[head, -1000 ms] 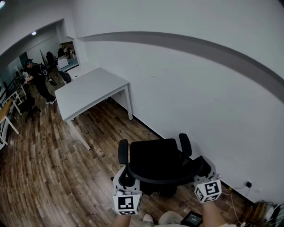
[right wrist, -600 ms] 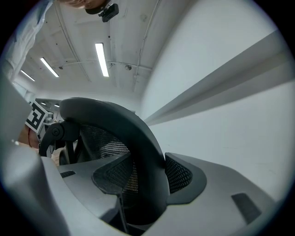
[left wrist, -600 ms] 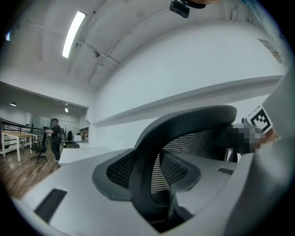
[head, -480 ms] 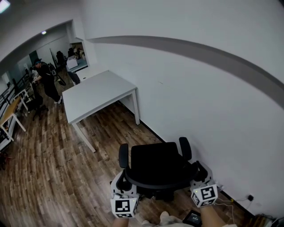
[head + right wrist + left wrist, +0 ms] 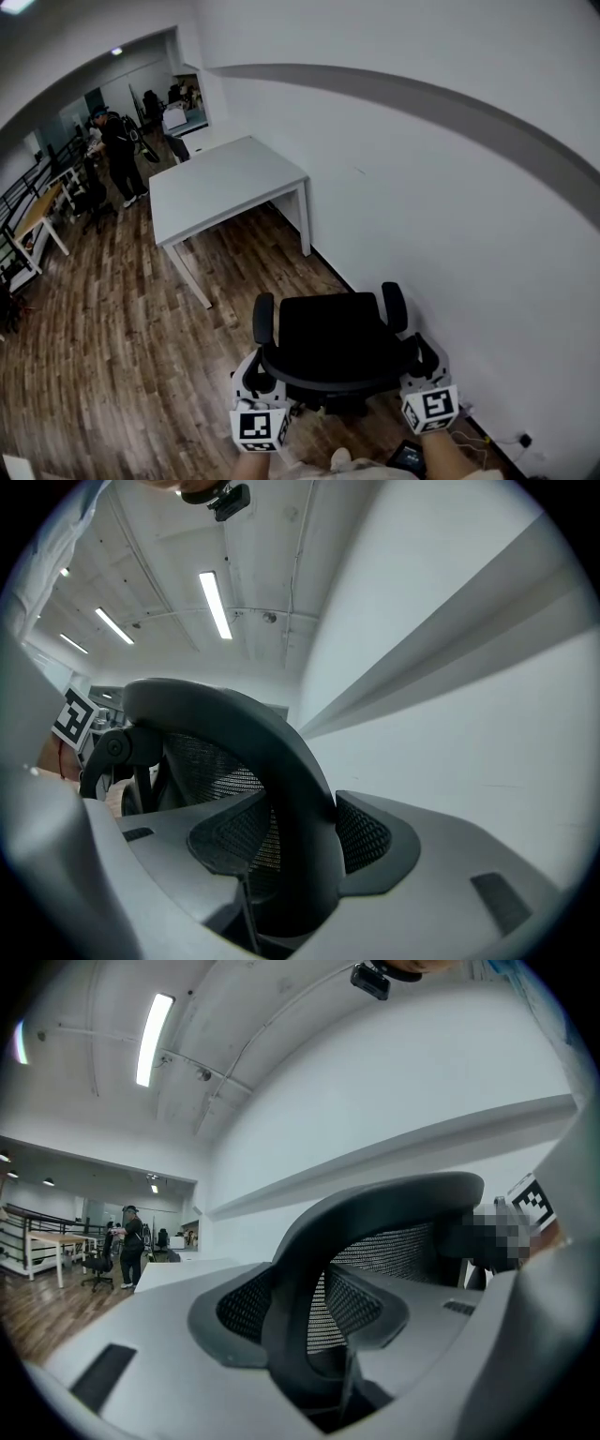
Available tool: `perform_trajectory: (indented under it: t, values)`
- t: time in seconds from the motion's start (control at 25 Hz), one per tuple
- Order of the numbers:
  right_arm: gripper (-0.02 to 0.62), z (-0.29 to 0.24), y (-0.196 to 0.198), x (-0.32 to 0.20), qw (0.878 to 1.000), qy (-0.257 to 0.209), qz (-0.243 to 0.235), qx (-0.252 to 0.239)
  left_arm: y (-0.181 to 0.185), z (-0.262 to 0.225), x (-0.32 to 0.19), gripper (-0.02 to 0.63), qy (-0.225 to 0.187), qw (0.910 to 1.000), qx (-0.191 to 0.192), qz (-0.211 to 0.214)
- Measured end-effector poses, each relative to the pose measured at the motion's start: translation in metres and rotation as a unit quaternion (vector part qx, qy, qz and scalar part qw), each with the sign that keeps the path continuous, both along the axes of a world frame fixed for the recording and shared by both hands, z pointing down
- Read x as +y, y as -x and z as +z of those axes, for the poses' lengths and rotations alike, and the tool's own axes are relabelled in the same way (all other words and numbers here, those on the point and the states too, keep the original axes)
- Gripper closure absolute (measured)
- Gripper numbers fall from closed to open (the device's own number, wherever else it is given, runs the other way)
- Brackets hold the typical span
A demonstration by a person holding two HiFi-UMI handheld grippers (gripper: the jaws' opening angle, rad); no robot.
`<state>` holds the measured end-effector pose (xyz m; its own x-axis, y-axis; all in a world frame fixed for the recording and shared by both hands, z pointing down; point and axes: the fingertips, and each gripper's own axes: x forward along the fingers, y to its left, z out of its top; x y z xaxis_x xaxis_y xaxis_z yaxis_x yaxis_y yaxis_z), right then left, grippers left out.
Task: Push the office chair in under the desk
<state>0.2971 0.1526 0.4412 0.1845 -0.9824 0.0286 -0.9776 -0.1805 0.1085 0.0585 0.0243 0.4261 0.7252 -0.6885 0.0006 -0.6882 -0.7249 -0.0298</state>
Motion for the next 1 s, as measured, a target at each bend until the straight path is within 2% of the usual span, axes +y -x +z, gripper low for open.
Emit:
perform_trajectory:
  t: [0.52,1.0]
  values:
    - [0.371,-0.004,-0.017,-0.04,1.0,-0.003,-0.024,0.004,-0.011,0.004,-0.028,0.439,-0.006,0.9996,0.009,-0.028]
    - [0.371,-0.004,-0.022,-0.093,1.0,0.0,-0.029,0.004,-0.015,-0.004,-0.08,0.439,-0.01,0.9992,0.009,-0.037]
